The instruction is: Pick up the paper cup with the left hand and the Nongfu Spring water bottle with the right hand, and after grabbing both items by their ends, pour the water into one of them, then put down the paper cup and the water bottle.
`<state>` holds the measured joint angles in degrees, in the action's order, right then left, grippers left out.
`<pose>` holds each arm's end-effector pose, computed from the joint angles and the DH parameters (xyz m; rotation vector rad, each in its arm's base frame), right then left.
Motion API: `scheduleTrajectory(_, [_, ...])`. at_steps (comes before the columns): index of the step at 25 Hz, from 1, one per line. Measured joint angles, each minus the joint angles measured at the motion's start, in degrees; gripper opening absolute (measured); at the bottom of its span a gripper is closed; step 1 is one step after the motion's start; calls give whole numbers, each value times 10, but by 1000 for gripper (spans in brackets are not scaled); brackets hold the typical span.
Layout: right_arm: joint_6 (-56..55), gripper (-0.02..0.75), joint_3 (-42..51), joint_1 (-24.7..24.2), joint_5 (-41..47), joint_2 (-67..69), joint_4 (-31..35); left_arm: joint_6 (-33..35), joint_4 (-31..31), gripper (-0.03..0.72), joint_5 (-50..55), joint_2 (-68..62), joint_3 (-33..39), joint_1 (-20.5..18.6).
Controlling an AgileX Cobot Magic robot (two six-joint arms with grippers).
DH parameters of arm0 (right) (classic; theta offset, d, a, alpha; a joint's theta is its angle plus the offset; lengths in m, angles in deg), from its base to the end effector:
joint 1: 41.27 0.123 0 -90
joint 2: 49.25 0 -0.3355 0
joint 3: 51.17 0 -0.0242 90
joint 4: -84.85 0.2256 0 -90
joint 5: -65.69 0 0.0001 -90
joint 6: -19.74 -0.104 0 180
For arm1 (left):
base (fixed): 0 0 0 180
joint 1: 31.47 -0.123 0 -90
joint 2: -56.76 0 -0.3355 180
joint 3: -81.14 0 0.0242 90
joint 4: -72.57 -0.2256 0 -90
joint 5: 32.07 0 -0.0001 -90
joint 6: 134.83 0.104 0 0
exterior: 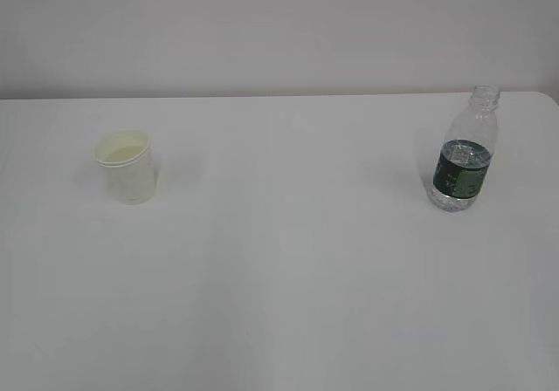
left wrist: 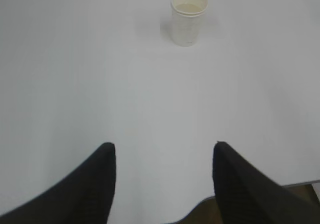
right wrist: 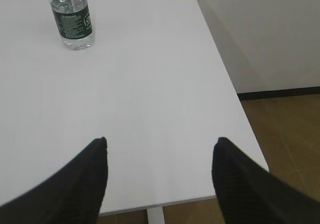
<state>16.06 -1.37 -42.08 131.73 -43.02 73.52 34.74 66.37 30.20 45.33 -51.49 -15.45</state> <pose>-0.0732 -0.0176 0.2518 0.1040 2.1177 -0.2100 -0.0546 0.0260 0.2738 0.0990 2.1089 -0.1451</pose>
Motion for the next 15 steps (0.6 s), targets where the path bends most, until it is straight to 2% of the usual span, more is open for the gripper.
scheduleTrajectory(15, [0, 500, 0, 0, -1, 0, 0, 0, -5, 345, 0, 0, 0, 0])
